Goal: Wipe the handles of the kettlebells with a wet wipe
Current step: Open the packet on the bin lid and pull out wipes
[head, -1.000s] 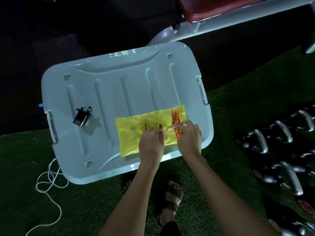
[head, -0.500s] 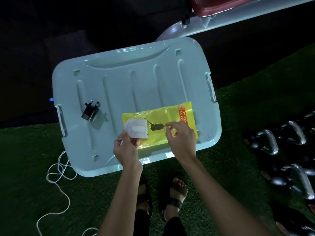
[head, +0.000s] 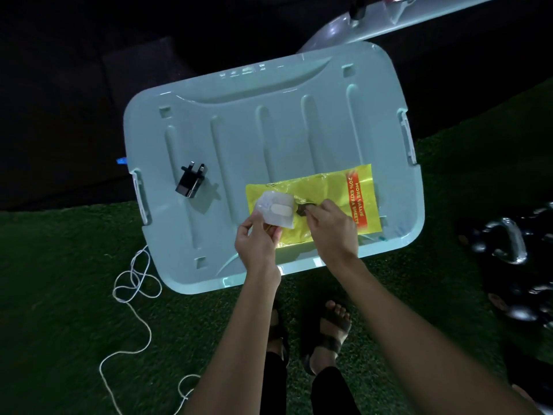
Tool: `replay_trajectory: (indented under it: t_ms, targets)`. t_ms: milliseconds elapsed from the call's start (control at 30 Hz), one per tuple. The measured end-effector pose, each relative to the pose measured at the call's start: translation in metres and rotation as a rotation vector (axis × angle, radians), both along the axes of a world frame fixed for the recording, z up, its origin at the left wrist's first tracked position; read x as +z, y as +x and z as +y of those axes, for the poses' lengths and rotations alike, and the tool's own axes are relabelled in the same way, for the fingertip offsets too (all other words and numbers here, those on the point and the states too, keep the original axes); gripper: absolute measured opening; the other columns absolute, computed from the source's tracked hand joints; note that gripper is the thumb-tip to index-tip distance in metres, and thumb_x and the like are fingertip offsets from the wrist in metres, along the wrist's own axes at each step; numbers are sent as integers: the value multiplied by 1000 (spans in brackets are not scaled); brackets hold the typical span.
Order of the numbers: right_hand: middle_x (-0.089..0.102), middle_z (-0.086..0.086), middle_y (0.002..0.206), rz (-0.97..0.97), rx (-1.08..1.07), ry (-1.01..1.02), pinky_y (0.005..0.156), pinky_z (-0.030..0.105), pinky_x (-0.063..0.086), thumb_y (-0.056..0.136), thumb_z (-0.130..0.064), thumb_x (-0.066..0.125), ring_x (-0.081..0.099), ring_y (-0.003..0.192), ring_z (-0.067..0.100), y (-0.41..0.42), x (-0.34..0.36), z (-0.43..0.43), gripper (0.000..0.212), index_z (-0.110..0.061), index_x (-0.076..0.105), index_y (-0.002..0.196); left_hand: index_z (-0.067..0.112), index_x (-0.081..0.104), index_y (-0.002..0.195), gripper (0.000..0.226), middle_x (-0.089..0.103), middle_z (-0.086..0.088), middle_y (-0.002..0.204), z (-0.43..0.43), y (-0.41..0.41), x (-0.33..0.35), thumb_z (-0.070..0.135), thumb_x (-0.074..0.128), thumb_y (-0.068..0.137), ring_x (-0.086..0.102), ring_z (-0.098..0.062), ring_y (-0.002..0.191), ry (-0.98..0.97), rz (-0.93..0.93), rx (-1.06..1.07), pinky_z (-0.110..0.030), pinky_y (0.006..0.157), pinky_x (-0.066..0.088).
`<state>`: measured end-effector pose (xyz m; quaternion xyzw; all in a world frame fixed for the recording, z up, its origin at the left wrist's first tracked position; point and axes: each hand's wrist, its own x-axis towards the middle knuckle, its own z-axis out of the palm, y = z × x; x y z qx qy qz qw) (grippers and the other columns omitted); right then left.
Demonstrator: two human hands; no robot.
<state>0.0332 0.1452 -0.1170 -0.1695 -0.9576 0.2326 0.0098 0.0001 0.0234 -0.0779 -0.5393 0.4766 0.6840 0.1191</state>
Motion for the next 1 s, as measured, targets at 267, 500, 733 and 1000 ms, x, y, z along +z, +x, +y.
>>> replay_trajectory:
  t_ms: [267, 500, 733, 1000]
  targets:
    - [64, 1, 91, 162, 90, -198, 53, 38, 55, 97, -9, 68, 57, 65, 13, 13, 6, 16, 7, -13, 73, 100, 6, 64, 111, 19, 73, -6, 87, -5, -1, 4, 22, 65, 101, 73, -16, 75, 22, 6, -1, -26, 70, 64]
    - [57, -3, 102, 273, -108, -404, 67, 24, 53, 100, -5, 62, 61, 83, 21, 14, 59, 19, 4, -9, 64, 101, 7, 63, 108, 19, 73, -7, 95, -8, 1, 11, 24, 65, 101, 75, -16, 77, 3, 49, -27, -25, 69, 63]
    - [68, -17, 94, 54, -254, -782, 75, 51, 59, 106, -17, 53, 72, 72, 17, 6, 81, 23, 11, -26, 55, 100, 10, 58, 103, 19, 72, -18, 110, 1, 7, 15, 29, 59, 104, 77, -15, 86, -49, 195, -187, -27, 74, 62]
    - [64, -3, 88, 296, -383, -735, 63, 29, 55, 105, -14, 53, 66, 62, 17, -11, 119, 59, 16, -27, 55, 97, 22, 59, 99, 10, 75, 0, 98, 10, 6, 26, 32, 60, 103, 76, -15, 90, -276, 396, -414, -34, 82, 62]
